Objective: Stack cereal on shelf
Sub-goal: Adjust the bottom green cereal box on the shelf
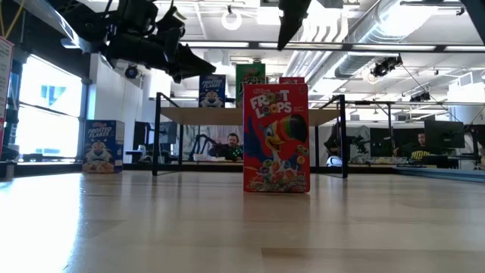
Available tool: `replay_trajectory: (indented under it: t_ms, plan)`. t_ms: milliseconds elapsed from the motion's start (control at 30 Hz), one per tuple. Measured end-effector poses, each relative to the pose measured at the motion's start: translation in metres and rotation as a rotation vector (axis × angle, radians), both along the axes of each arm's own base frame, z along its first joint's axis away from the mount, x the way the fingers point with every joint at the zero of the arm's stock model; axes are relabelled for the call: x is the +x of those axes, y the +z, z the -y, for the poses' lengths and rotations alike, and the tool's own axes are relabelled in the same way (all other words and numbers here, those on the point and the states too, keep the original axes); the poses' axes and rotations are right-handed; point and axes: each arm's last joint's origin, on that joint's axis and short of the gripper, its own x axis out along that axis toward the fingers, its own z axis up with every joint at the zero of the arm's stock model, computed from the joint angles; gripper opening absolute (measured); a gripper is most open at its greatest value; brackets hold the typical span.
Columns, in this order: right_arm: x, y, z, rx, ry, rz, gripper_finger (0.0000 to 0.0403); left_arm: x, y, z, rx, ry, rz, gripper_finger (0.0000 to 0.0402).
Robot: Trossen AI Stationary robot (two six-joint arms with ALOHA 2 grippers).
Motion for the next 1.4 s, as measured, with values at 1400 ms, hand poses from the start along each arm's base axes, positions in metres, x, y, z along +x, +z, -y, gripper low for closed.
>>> replay_trajectory:
  t_ms: [1400]
  plan:
    - [-0.012,-0.163,0.001,-0.075,-0.093,0.778,0.0000,0.071,-0.025,-0.053,-0.021,0.239,-0.083,0.0000]
